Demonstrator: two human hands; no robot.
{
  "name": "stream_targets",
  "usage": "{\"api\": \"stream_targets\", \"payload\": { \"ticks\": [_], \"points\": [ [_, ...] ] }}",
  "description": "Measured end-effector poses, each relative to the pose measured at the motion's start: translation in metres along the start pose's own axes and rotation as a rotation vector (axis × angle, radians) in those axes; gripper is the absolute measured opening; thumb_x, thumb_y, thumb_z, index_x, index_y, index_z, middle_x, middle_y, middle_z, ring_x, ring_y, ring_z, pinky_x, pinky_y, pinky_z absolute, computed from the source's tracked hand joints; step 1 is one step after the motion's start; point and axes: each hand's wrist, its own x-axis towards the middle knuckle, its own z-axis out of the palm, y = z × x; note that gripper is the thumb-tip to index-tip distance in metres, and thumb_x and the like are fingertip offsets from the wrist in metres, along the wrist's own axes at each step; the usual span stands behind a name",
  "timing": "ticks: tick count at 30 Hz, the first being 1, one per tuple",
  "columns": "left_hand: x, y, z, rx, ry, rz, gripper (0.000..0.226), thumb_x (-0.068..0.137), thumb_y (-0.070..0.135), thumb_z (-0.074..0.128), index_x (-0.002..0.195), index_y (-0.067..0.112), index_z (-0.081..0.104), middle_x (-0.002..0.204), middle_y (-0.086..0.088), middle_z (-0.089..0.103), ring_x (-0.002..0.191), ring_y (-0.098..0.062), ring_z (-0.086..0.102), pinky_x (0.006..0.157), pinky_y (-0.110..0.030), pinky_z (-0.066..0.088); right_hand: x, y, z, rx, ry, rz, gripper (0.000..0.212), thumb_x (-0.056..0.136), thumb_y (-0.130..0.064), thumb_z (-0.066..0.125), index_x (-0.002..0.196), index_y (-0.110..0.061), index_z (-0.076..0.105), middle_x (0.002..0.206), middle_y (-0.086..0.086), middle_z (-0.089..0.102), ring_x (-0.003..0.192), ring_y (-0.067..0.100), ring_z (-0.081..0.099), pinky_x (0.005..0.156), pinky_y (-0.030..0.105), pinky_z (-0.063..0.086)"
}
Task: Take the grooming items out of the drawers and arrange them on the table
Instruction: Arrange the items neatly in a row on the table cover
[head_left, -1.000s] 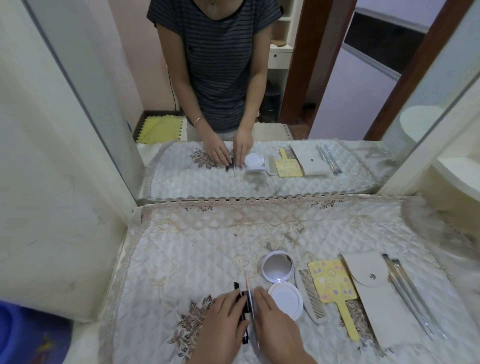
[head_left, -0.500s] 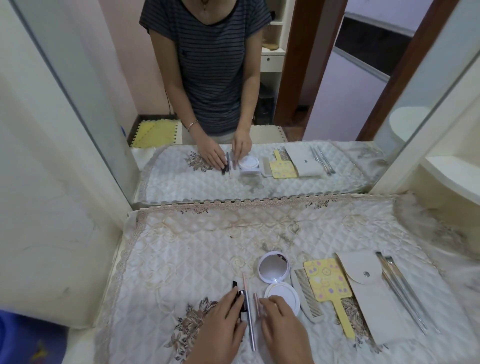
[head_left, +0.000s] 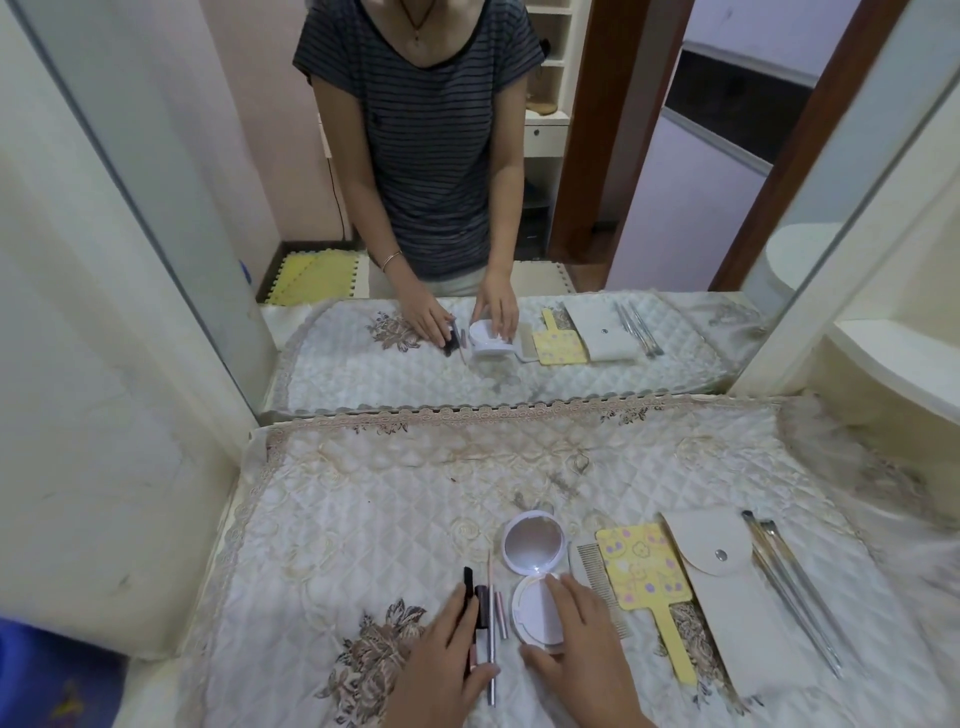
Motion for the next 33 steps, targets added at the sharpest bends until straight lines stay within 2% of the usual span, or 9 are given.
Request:
{"api": "stream_targets", "payload": {
  "ticks": [7, 9, 12, 16, 20, 23, 25, 29, 33],
  "points": [
    [0.002, 0.012, -0.005, -0.110, 0.017, -0.056, 0.061, 0.092, 0.058, 0.019, 0.120, 0.014, 0.050, 0.155, 0.013, 0.014, 0.095, -0.001, 0.059, 0.074, -0.010, 0.045, -0.006, 0.018, -0.001, 0.002, 0.035, 0.034, 0.068, 0.075, -0.070, 0.036, 0.110, -0.018, 0.064, 0.109, 0.000, 0.070, 0.105, 0.009, 0.046, 0.082, 0.024, 0.048],
    [0.001, 0.017, -0.007, -0.138, 0.064, -0.091, 0.056, 0.093, 0.055, 0.021, 0.120, 0.016, 0.049, 0.140, 0.005, 0.036, 0.101, -0.006, 0.051, 0.083, -0.016, 0.042, -0.008, 0.028, -0.007, 0.035, 0.117, 0.076, 0.071, 0.087, -0.064, 0.018, 0.106, -0.015, 0.066, 0.107, 0.006, 0.070, 0.103, 0.014, 0.052, 0.083, 0.027, 0.044],
    [0.001, 0.023, -0.004, -0.164, 0.169, -0.179, 0.041, 0.094, 0.048, 0.024, 0.114, 0.022, 0.048, 0.114, 0.003, 0.045, 0.093, -0.011, 0.048, 0.081, -0.021, 0.040, -0.013, 0.047, -0.015, 0.036, 0.207, 0.144, 0.046, 0.087, -0.047, 0.030, 0.112, -0.018, 0.056, 0.117, 0.008, 0.062, 0.108, 0.020, 0.046, 0.097, 0.033, 0.039],
    [-0.002, 0.033, 0.001, -0.179, 0.212, -0.281, 0.034, 0.075, 0.031, 0.041, 0.108, 0.026, 0.049, 0.104, 0.009, 0.044, 0.089, -0.009, 0.048, 0.080, -0.017, 0.039, -0.017, 0.063, -0.020, 0.051, 0.187, 0.215, 0.038, 0.088, -0.044, 0.026, 0.111, -0.021, 0.046, 0.113, 0.014, 0.068, 0.117, 0.023, 0.037, 0.112, 0.016, -0.002],
    [0.002, 0.042, 0.001, -0.161, 0.239, -0.307, 0.035, 0.072, 0.034, 0.042, 0.106, 0.025, 0.049, 0.103, 0.009, 0.044, 0.090, -0.012, 0.045, 0.081, -0.017, 0.037, -0.022, 0.078, -0.012, 0.100, 0.159, 0.129, 0.065, 0.093, -0.052, 0.008, 0.109, -0.013, 0.058, 0.115, 0.014, 0.066, 0.143, 0.001, -0.001, 0.112, 0.011, -0.004],
    [0.005, 0.050, 0.002, -0.184, 0.238, -0.366, 0.035, 0.071, 0.035, 0.043, 0.104, 0.027, 0.051, 0.102, 0.011, 0.044, 0.090, -0.011, 0.046, 0.078, -0.014, 0.037, -0.019, 0.085, -0.015, 0.074, 0.101, 0.128, 0.064, 0.093, -0.052, 0.005, 0.110, -0.017, 0.056, 0.108, 0.013, 0.071, 0.131, 0.012, 0.029, 0.112, 0.011, -0.005],
    [0.005, 0.052, 0.007, -0.192, 0.224, -0.394, 0.035, 0.071, 0.035, 0.044, 0.103, 0.026, 0.055, 0.101, 0.012, 0.045, 0.088, -0.012, 0.048, 0.075, -0.014, 0.037, -0.018, 0.088, -0.017, 0.027, 0.106, 0.111, 0.068, 0.093, -0.052, 0.004, 0.107, -0.019, 0.062, 0.106, 0.011, 0.072, 0.112, 0.019, 0.041, 0.111, 0.020, 0.011],
    [0.006, 0.049, 0.014, -0.265, 0.241, -0.415, 0.037, 0.072, 0.036, 0.044, 0.103, 0.022, 0.057, 0.102, 0.012, 0.046, 0.088, -0.011, 0.051, 0.075, -0.016, 0.038, -0.018, 0.096, -0.025, 0.000, 0.174, 0.129, 0.078, 0.093, -0.052, 0.005, 0.093, -0.015, 0.074, 0.105, 0.010, 0.073, 0.108, 0.016, 0.043, 0.083, 0.033, 0.032],
    [0.006, 0.049, 0.016, -0.298, 0.259, -0.420, 0.039, 0.072, 0.038, 0.043, 0.104, 0.020, 0.057, 0.103, 0.011, 0.045, 0.090, -0.010, 0.049, 0.079, -0.016, 0.036, -0.014, 0.114, -0.047, 0.036, 0.135, 0.329, 0.049, 0.082, -0.042, 0.032, 0.112, -0.019, 0.064, 0.123, 0.010, 0.064, 0.119, 0.020, 0.038, 0.094, 0.037, 0.027]
  ]
}}
